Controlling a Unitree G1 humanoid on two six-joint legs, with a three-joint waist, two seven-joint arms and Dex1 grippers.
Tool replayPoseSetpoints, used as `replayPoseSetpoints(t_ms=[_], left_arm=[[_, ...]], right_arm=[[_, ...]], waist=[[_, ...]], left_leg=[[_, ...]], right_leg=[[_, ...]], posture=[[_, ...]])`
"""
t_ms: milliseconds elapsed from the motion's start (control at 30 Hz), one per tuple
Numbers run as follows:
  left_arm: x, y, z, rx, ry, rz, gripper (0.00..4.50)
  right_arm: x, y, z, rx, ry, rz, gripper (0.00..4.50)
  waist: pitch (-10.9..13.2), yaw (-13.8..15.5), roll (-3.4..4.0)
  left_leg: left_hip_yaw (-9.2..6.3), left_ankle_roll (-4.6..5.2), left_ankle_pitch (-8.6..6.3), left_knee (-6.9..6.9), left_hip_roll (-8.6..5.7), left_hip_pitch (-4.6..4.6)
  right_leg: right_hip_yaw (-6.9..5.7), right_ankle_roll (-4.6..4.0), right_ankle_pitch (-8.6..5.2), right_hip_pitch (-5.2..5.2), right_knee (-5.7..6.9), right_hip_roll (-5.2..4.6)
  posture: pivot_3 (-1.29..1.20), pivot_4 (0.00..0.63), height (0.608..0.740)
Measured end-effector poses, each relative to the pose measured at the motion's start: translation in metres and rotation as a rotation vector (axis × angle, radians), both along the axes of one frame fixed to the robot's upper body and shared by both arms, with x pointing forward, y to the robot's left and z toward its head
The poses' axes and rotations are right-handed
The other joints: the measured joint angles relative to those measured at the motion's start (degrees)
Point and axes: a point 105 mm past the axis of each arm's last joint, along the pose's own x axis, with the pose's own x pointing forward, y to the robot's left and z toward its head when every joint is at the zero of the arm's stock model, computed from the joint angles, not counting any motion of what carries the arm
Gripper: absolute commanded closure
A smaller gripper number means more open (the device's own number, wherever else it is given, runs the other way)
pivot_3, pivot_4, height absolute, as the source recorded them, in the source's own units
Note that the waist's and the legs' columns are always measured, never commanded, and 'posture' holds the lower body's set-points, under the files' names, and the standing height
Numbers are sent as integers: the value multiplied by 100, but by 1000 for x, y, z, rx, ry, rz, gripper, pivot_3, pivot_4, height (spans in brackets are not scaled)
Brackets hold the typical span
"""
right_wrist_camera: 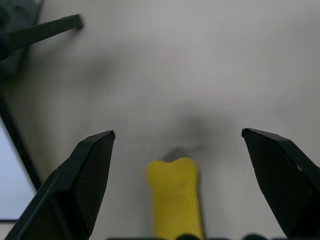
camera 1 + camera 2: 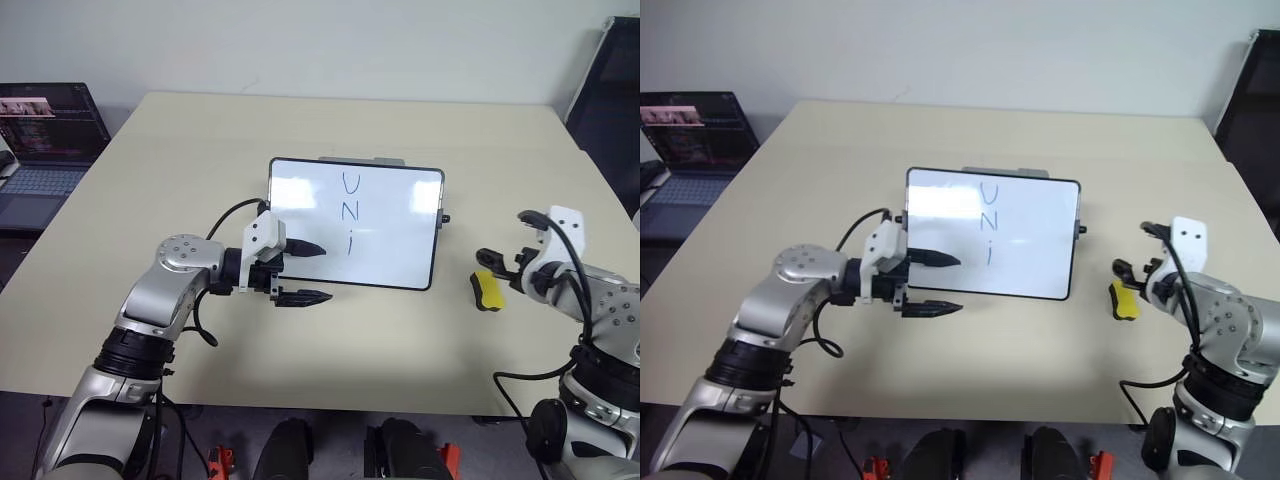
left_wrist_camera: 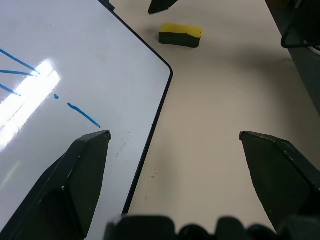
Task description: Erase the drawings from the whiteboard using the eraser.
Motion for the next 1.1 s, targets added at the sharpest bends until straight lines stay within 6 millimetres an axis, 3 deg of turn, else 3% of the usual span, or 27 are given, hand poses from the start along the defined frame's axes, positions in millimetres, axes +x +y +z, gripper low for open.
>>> replayPoseSetpoints(t_ms=[400,767,1100], left_arm=[[-1,1,-3,1,7,21,1],[-1,3,-1,-6,12,55,1],[-3,3,1,-1,1,49,1]], right_arm=[[-21,5,-18,-58,98,120,26],[-18,10,-33,-7,160,62,26],[-12,0,-27,-25,165,28,26]], waist=[[0,-15,-1],[0,-9,-1],[-1,-5,-1]], left_leg=[[-6,2,1,8,3,2],[-4,2,1,10,1,1],[-5,3,1,10,1,2]], right_leg=[[-6,0,0,6,4,4],[-5,0,0,6,5,6],[-6,0,0,6,6,7]], posture=[[0,150,740],[0,150,740],[0,150,740]])
